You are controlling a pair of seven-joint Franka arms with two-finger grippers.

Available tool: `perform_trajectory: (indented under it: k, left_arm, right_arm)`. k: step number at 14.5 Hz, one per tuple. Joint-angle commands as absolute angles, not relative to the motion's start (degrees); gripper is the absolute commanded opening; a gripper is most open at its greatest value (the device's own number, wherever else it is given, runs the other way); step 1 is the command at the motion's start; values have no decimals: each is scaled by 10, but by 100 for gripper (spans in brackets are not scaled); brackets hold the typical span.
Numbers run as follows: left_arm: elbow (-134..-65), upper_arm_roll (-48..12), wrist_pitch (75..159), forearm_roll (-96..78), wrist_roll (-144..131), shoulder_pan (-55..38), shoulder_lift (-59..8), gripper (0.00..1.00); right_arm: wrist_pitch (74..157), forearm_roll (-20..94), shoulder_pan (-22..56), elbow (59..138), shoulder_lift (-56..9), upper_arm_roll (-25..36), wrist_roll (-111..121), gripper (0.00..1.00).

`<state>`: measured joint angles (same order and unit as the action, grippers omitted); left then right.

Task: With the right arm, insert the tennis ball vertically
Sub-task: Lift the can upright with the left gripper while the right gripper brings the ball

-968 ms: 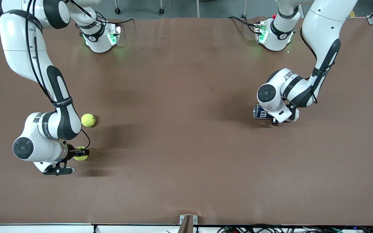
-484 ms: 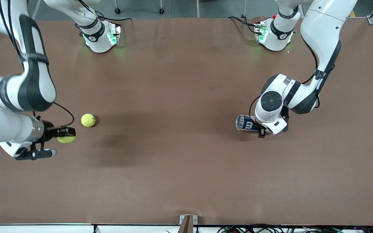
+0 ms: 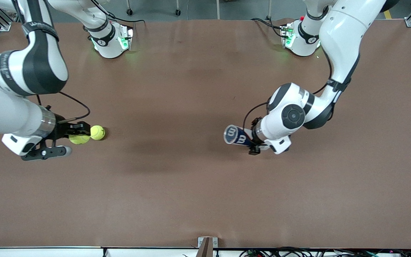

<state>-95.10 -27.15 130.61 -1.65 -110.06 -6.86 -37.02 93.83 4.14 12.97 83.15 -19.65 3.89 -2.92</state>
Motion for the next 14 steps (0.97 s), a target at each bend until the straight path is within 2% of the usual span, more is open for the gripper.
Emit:
perform_trajectory:
  k: [1,4,7,11,14]
  left_arm:
    - [-888,-283,1350,-73,-1079,-89,-429,64]
    - [-890,-303,1381,-200,-977,-91,-431,64]
    - [-903,-312,1387,-325,-857,-92,-425,64]
    - [-981,-354,1473,-429,-713,-76,-416,64]
    - [-1008,-374,1488,-507,-617,-66,-416,64]
  right_arm:
    - [941,43,162,845,-188,39,-93,36]
    - [944,52,201,846,-191,38,-143,36]
    - [947,111,221,846,-192,39,-210,36]
    - [960,165,248,846,-194,39,-268,35]
    - [991,170,284,846,-199,38,-344,35]
